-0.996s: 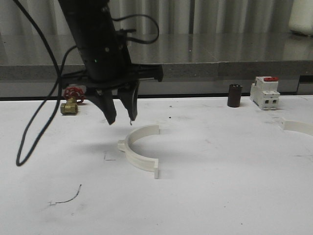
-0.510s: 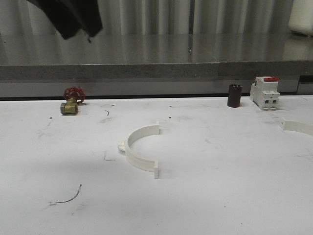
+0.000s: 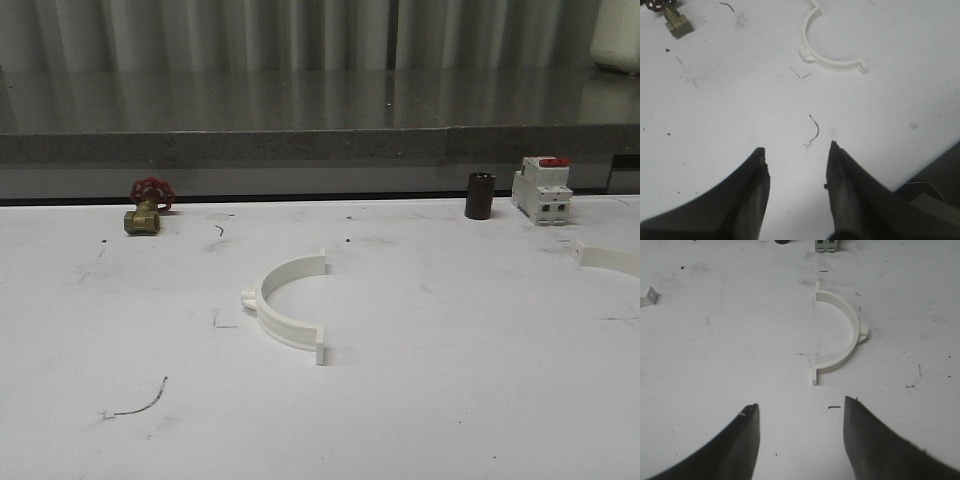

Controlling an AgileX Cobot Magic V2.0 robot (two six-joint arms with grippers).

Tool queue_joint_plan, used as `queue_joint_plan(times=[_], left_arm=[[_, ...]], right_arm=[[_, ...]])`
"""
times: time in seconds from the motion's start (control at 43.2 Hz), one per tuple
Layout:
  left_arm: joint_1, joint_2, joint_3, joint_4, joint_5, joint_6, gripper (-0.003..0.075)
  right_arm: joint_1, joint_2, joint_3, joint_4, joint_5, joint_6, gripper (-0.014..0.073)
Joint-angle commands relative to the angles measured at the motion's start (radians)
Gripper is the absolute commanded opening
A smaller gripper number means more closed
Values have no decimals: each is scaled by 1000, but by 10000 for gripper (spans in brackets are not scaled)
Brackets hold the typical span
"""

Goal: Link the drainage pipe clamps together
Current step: 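Raise the left gripper away from the placed clamp half, then grasp the other white clamp half at its end tab with the right gripper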

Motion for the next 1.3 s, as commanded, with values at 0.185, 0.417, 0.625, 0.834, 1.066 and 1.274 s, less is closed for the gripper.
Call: queue_joint_plan(times=[0.185, 0.417, 0.625, 0.834, 1.066, 1.274], left_arm=[[1, -165, 92, -2, -93, 2, 273], [1, -167, 92, -2, -92, 2, 273], [1, -167, 92, -2, -92, 2, 273], [1, -167, 92, -2, -92, 2, 273], [1, -167, 92, -2, -92, 2, 273], [1, -167, 92, -2, -92, 2, 273]], right_arm=[[-8, 2, -34, 9, -53, -8, 414], [-8, 76, -88, 8, -7, -8, 521], [-54, 245, -235, -18, 90, -8, 529], [-158, 471, -422, -11, 224, -8, 529], [-161, 715, -572, -13, 257, -38, 529], [-161, 895, -658, -33, 248, -38, 529]])
